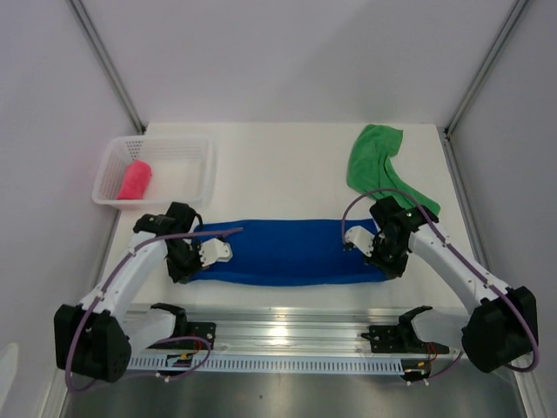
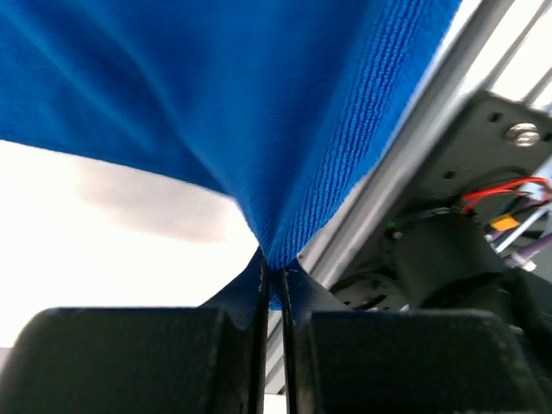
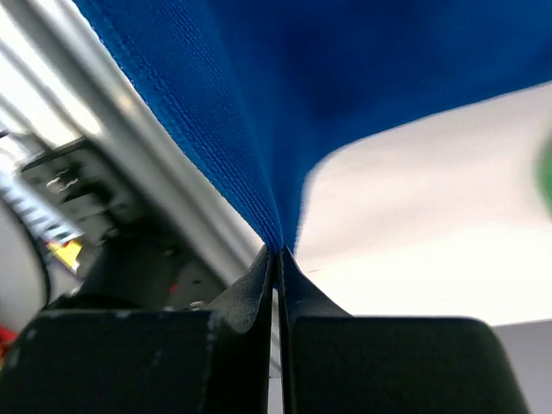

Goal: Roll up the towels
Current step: Fold the towel

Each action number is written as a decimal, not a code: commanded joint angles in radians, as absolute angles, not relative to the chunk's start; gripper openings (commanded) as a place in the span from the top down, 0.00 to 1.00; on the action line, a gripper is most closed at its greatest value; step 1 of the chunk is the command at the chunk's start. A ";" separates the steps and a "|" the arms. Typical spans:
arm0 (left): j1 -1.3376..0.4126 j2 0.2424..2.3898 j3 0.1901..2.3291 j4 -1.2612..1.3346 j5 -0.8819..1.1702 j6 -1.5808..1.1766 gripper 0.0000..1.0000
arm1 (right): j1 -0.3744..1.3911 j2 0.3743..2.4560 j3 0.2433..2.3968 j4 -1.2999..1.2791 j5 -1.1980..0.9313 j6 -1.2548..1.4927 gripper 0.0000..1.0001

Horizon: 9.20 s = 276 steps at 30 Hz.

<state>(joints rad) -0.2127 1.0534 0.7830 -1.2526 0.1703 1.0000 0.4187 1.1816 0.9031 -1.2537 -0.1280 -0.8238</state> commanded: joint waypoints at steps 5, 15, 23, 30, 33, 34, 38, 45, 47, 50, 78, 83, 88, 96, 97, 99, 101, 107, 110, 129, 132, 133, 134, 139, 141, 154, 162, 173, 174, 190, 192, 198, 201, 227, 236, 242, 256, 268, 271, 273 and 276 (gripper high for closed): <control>-0.163 1.279 0.899 -1.045 0.152 1.022 0.90 | 0.321 1.362 1.017 -0.962 -0.046 -0.868 1.00; -0.124 1.535 1.060 -0.956 0.104 0.968 0.89 | 0.290 1.595 1.121 -0.792 -0.023 -0.841 1.00; -0.101 1.623 1.121 -0.913 0.063 0.939 0.90 | 0.281 1.700 1.210 -0.798 0.051 -0.818 1.00; -0.097 1.674 1.152 -0.873 0.035 0.908 0.89 | 0.268 1.762 1.233 -0.782 0.078 -0.801 1.00; -0.098 1.690 1.160 -0.862 0.032 0.900 0.89 | 0.262 1.781 1.239 -0.761 0.098 -0.787 1.00; -0.097 1.697 1.163 -0.858 0.031 0.897 0.88 | 0.261 1.790 1.242 -0.753 0.098 -0.785 1.00; -0.097 1.715 1.170 -0.833 0.015 0.884 0.88 | 0.259 1.807 1.244 -0.735 0.109 -0.773 1.00; -0.097 1.732 1.187 -0.812 0.021 0.867 0.85 | 0.259 1.832 1.249 -0.707 0.138 -0.736 1.00; -0.097 1.736 1.186 -0.798 0.017 0.859 0.84 | 0.259 1.836 1.249 -0.692 0.149 -0.721 1.00; -0.097 1.744 1.187 -0.772 0.005 0.845 0.81 | 0.259 1.844 1.249 -0.669 0.161 -0.698 0.95; -0.098 1.572 1.147 -0.839 0.041 0.670 0.54 | 0.197 1.565 1.164 -0.538 0.058 -0.246 0.65; -0.098 1.586 1.176 -0.804 0.005 0.640 0.52 | 0.169 1.534 1.163 -0.566 0.038 -0.164 0.64; -0.101 1.603 1.200 -0.756 -0.103 0.624 0.49 | 0.169 1.491 1.118 -0.558 0.012 -0.141 0.64; -0.170 1.458 1.140 -0.879 0.038 0.687 0.50 | 0.109 1.456 1.121 -0.725 0.075 0.164 0.67; -0.179 1.431 1.062 -0.935 0.055 0.715 0.50 | 0.089 1.463 1.118 -0.767 0.078 0.216 0.68; -0.205 1.353 0.938 -0.934 0.048 0.810 0.48 | 0.034 1.492 1.073 -0.851 0.031 0.313 0.68; -0.209 1.298 0.821 -0.868 0.005 0.899 0.48 | 0.012 1.503 1.020 -0.856 -0.021 0.353 0.68; -0.209 1.287 0.700 -0.684 -0.086 0.953 0.46 | -0.020 1.468 0.841 -0.714 -0.153 0.459 0.67; -0.209 1.310 0.715 -0.672 -0.043 0.953 0.46 | -0.021 1.460 0.798 -0.672 -0.155 0.485 0.67; -0.203 1.399 0.621 -0.561 -0.100 0.963 0.99 | -0.072 1.396 0.669 -0.549 -0.173 0.519 0.95; -0.195 1.353 0.621 -0.575 -0.092 0.963 0.99 | -0.080 1.382 0.658 -0.558 -0.175 0.509 1.00; -0.192 1.339 0.621 -0.581 -0.083 0.965 0.99 | -0.081 1.373 0.649 -0.567 -0.173 0.506 1.00; -0.186 1.327 0.623 -0.587 -0.075 0.965 0.99 | -0.083 1.364 0.646 -0.571 -0.172 0.503 1.00; -0.181 1.272 0.621 -0.650 -0.063 0.963 0.99 | -0.083 1.264 0.626 -0.606 -0.181 0.534 1.00; -0.181 1.264 0.620 -0.667 -0.063 0.962 0.99 | -0.083 1.227 0.627 -0.626 -0.179 0.546 1.00; -0.181 1.172 0.589 -0.873 -0.020 0.994 0.99 | -0.008 0.965 0.629 -0.876 -0.048 0.704 1.00; -0.181 1.169 0.552 -0.916 -0.037 0.991 0.76 | 0.083 0.950 0.641 -0.937 -0.035 0.759 0.74; -0.134 1.164 0.763 -1.120 -0.092 0.953 0.42 | 0.054 0.938 0.857 -0.730 0.037 0.495 0.57; -0.118 1.170 0.825 -1.108 -0.074 0.931 0.41 | 0.037 0.963 0.856 -0.685 -0.003 0.451 0.58; -0.063 1.471 0.968 -0.785 0.193 0.708 0.49 | -0.041 1.442 0.884 -0.492 -0.296 0.140 0.67; -0.069 1.465 0.937 -0.776 0.195 0.755 0.48 | -0.041 1.463 0.879 -0.529 -0.296 0.135 0.67; -0.072 1.489 0.905 -0.677 0.115 0.744 0.50 | -0.023 1.519 0.876 -0.535 -0.273 0.123 0.66; -0.072 1.528 0.919 -0.658 0.107 0.729 0.59 | -0.017 1.534 0.890 -0.538 -0.252 0.132 0.66; -0.072 1.496 0.945 -0.680 0.092 0.649 0.92 | -0.018 1.595 0.934 -0.557 -0.253 0.135 0.98; -0.064 1.493 0.953 -0.649 0.020 0.637 0.99 | -0.015 1.546 0.971 -0.597 -0.233 0.121 1.00; -0.058 1.500 0.977 -0.649 0.005 0.634 0.99 | -0.003 1.503 0.973 -0.574 -0.247 0.107 1.00; -0.052 1.598 0.992 -0.606 -0.057 0.604 0.98 | 0.031 1.611 1.008 -0.496 -0.222 0.086 1.00; -0.052 1.674 1.006 -0.577 -0.084 0.577 0.80 | 0.025 1.689 1.031 -0.486 -0.207 0.113 0.80; -0.052 1.678 1.005 -0.568 -0.107 0.565 0.80 | 0.020 1.666 1.039 -0.525 -0.157 0.150 0.71; -0.052 1.678 1.006 -0.565 -0.112 0.557 0.86 | 0.017 1.645 1.037 -0.552 -0.127 0.173 0.69; -0.051 1.674 1.006 -0.568 -0.089 0.549 0.97 | 0.026 1.577 1.023 -0.564 -0.114 0.196 0.69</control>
